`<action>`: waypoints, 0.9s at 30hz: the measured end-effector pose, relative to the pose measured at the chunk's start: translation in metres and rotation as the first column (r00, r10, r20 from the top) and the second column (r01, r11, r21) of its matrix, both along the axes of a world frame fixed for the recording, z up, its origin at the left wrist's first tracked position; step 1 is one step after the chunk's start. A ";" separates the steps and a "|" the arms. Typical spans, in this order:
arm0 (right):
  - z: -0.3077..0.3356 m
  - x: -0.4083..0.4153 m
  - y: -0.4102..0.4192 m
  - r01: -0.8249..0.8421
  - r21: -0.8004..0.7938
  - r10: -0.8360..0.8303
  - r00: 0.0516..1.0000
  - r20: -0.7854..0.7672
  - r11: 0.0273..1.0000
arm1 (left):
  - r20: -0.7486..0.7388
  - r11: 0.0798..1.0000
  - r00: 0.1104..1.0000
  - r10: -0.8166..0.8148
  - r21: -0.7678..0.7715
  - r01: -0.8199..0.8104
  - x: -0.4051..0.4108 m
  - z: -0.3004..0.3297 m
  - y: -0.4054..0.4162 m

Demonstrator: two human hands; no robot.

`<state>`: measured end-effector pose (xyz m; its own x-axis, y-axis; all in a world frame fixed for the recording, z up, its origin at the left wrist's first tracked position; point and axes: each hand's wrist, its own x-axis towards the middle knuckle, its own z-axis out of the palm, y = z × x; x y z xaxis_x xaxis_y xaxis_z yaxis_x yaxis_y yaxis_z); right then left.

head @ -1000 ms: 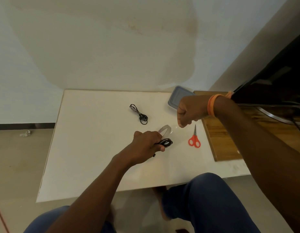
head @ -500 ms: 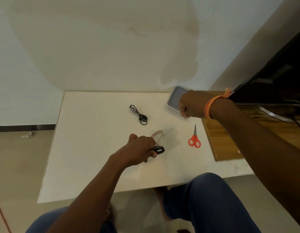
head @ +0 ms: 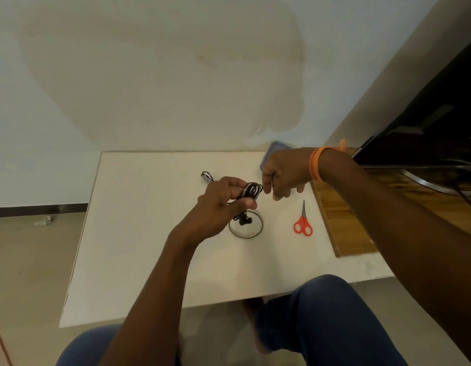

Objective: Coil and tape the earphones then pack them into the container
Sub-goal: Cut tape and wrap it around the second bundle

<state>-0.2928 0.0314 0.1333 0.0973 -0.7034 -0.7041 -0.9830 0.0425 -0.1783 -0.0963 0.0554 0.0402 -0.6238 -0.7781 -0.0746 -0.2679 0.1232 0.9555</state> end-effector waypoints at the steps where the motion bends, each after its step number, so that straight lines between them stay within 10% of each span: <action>1: 0.001 0.001 -0.001 0.003 -0.002 -0.003 1.000 0.001 1.000 | -0.061 0.998 0.998 -0.022 0.051 0.025 -0.003 0.005 0.000; 27: 0.037 0.003 0.005 -0.106 -0.308 0.144 0.984 0.103 0.945 | -0.173 0.996 0.981 -0.085 -0.025 0.082 -0.024 0.030 0.002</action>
